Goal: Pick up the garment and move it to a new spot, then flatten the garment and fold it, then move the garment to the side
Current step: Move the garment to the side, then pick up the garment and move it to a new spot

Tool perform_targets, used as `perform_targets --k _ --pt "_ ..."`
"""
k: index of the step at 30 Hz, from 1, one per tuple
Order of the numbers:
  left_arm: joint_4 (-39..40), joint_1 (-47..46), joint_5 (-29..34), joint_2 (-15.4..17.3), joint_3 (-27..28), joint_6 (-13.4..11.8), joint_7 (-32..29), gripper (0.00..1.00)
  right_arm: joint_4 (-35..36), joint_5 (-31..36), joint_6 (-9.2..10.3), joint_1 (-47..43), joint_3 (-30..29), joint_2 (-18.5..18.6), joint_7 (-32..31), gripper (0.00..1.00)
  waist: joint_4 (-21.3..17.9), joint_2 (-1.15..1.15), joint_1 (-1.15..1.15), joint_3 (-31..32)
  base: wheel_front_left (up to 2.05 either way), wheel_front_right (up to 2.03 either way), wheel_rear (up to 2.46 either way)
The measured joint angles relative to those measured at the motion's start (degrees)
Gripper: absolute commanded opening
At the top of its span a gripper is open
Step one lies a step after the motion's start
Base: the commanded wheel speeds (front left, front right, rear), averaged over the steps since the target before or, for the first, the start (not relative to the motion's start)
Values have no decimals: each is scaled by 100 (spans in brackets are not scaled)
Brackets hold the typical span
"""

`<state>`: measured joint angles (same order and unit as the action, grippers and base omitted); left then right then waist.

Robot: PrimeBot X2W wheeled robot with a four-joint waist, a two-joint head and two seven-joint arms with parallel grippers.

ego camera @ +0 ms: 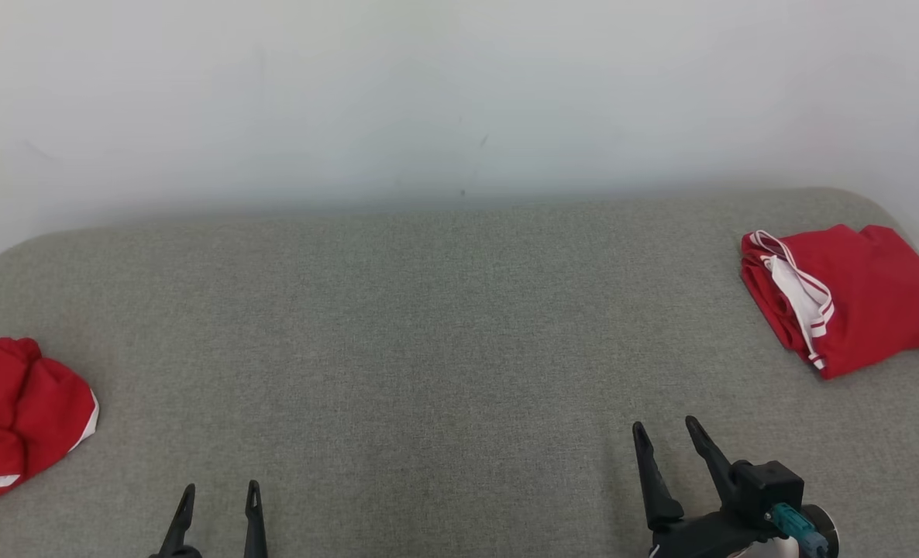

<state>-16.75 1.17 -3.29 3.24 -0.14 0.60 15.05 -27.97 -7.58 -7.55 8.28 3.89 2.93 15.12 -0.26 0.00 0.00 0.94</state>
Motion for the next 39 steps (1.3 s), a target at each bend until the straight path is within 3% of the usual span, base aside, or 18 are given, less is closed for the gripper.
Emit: perform_targets --k 10,17,39 --pt "-12 -2 -2 -14 14 47 1 100 -30 9 0 -5 -138 2 0 100 90 0 0 -60 0 0 0" --pt "48 -30 -44 -26 8 47 1 100 -19 12 -1 4 -140 2 0 100 355 0 0 -129 0 0 0" --pt "85 -1 -224 -30 249 -12 0 100 -87 -101 -1 236 182 1 0 100 2105 0 0 -371 0 0 0"
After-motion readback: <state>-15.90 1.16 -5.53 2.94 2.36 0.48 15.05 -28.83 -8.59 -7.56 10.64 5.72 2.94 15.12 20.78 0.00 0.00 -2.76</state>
